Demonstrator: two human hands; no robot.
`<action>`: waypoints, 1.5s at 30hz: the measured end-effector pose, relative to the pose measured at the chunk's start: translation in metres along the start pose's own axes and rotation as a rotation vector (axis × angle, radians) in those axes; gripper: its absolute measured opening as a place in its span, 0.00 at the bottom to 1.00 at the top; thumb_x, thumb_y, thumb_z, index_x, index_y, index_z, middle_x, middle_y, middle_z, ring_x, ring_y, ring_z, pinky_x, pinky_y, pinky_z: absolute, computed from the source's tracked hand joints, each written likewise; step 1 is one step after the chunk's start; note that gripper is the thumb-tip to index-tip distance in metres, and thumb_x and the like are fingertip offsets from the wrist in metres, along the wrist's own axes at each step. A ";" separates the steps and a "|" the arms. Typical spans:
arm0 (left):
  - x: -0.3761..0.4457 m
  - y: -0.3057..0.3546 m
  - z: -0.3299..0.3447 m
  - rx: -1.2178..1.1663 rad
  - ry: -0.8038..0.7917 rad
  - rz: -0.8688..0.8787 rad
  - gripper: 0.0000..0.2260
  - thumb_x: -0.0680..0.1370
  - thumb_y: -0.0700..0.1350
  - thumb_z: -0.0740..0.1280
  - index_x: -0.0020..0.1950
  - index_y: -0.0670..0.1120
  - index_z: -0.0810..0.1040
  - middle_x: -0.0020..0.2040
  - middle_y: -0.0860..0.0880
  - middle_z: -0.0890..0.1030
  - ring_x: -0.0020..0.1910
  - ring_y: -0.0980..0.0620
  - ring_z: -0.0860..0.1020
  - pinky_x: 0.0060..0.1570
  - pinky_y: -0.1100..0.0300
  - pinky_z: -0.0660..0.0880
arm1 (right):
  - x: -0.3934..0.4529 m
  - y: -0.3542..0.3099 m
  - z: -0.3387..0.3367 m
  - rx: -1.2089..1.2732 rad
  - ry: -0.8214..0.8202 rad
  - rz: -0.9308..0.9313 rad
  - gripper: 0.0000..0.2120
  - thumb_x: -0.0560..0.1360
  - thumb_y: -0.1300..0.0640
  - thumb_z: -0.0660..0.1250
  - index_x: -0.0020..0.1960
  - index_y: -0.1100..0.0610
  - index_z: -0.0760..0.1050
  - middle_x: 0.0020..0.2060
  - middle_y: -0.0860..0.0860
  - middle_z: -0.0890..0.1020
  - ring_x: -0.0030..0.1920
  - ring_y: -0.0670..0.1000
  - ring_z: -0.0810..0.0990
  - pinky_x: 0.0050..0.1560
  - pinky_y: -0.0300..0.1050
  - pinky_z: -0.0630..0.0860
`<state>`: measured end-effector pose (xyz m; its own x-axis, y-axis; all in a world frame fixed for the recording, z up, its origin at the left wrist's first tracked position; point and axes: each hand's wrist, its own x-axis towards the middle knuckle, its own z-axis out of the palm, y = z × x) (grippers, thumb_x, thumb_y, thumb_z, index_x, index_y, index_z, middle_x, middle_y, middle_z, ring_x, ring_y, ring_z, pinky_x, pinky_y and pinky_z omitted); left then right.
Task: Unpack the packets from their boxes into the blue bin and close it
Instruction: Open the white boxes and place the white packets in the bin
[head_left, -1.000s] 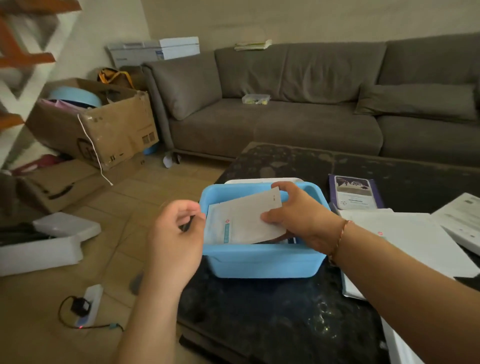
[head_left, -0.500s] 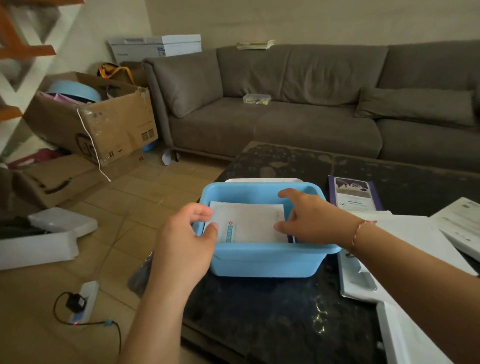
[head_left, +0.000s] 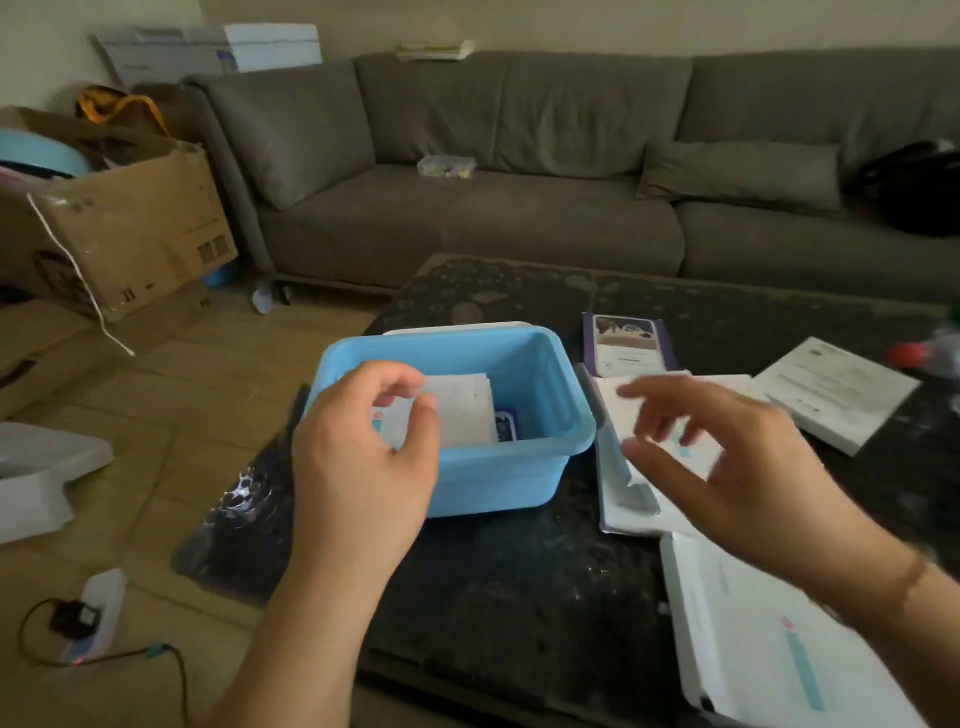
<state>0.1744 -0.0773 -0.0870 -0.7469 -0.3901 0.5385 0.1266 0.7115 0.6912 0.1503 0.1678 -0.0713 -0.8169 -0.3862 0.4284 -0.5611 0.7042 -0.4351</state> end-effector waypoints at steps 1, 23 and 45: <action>-0.006 0.004 0.006 -0.016 -0.048 0.038 0.06 0.75 0.49 0.65 0.48 0.51 0.80 0.46 0.56 0.81 0.47 0.58 0.78 0.47 0.75 0.68 | -0.031 0.008 0.000 -0.040 0.024 0.022 0.14 0.75 0.39 0.63 0.59 0.40 0.74 0.44 0.34 0.77 0.46 0.40 0.78 0.39 0.32 0.75; -0.104 0.087 0.073 -0.784 -0.745 -0.123 0.13 0.77 0.57 0.65 0.60 0.59 0.76 0.57 0.69 0.80 0.60 0.66 0.77 0.51 0.76 0.73 | -0.140 0.016 -0.031 1.005 0.621 0.380 0.15 0.67 0.44 0.74 0.44 0.55 0.85 0.39 0.55 0.86 0.39 0.51 0.84 0.38 0.33 0.78; -0.098 0.079 0.072 -0.970 -0.481 0.143 0.09 0.76 0.50 0.69 0.56 0.53 0.77 0.50 0.49 0.85 0.49 0.50 0.83 0.43 0.64 0.80 | -0.131 0.024 -0.048 0.375 0.504 0.169 0.02 0.72 0.53 0.70 0.45 0.49 0.79 0.47 0.41 0.85 0.47 0.46 0.85 0.43 0.33 0.78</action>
<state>0.2110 0.0591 -0.1196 -0.8346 0.0786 0.5452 0.5358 -0.1138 0.8366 0.2506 0.2637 -0.1001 -0.7863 0.1025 0.6093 -0.5138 0.4394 -0.7369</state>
